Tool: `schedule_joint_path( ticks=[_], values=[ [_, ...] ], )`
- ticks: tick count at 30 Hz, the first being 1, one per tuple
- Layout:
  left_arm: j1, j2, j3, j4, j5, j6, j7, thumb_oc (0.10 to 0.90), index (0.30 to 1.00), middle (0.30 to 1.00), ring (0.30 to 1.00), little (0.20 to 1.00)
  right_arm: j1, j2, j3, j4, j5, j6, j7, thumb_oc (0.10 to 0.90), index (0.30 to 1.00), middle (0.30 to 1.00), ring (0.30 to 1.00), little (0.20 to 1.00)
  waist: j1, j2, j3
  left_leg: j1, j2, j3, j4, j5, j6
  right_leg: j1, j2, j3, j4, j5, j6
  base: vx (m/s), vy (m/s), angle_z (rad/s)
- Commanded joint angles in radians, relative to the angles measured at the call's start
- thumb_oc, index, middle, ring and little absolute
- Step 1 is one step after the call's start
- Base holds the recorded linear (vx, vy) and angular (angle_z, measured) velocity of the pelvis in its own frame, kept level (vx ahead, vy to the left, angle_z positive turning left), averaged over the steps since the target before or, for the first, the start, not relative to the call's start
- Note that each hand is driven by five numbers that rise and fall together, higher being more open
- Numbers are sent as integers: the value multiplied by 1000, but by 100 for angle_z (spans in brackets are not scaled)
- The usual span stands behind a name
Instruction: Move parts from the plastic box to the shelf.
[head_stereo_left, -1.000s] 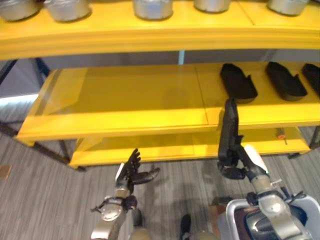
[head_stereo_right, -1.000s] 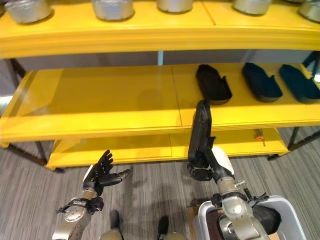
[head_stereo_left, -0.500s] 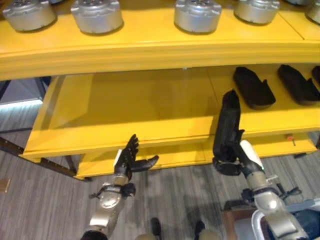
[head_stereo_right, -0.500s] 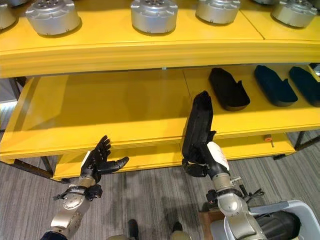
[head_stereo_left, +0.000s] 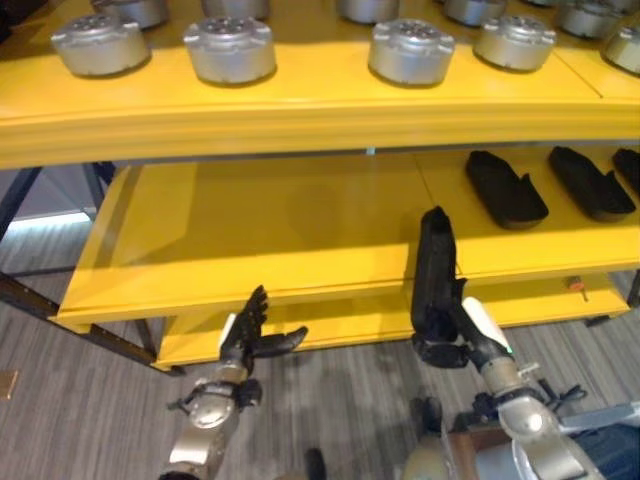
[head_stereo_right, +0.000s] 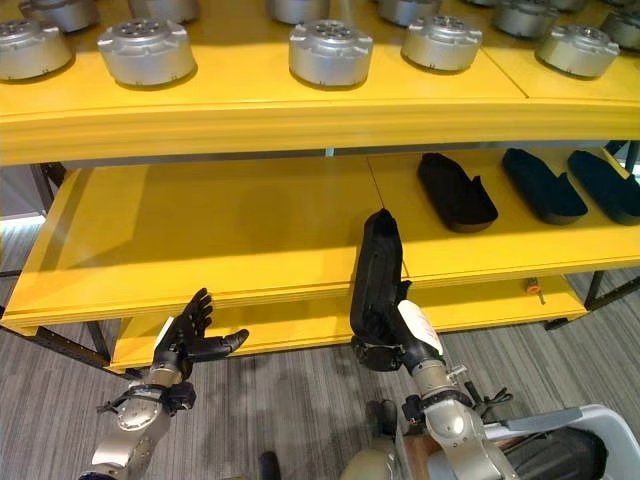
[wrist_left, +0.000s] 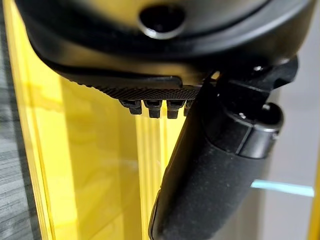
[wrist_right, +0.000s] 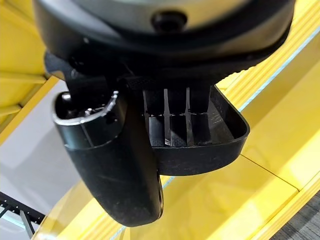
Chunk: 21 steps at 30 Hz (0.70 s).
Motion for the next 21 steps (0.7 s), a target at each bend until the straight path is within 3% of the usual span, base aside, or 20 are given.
schedule_joint_path(
  ticks=[1,3,9,21],
  values=[
    [-48,12,30,-112,15,-102,-16,900,1000,1000,1000,1000,-125,-26,-106,-108,12,-97,-55,400,300,300,300,300,4,-29,-59,-8,142,13,114,-75,-73,5,56,-10,117,-13,-1,125,-264,75],
    [-33,9,31,-125,-3,-99,-26,900,1000,1000,1000,1000,-123,-47,-112,-114,35,-104,-50,400,300,300,300,300,7,-19,-52,-27,191,-17,133,-60,-91,17,92,-30,155,-91,-30,81,-288,52],
    [-21,18,26,-148,-9,-94,-38,900,1000,1000,1000,1000,-139,-81,-123,-125,41,-109,-49,400,300,300,300,300,13,-7,-28,-46,244,-38,133,-39,-108,-26,124,-56,269,-161,-46,10,-161,26],
    [-20,49,22,-174,-12,-87,-40,900,1000,1000,1000,1000,-293,-153,-89,-162,32,-105,-56,400,300,300,300,300,51,2,-3,-86,253,-67,144,-41,-110,-81,114,-63,348,-183,-45,1,-36,4]
  ],
)
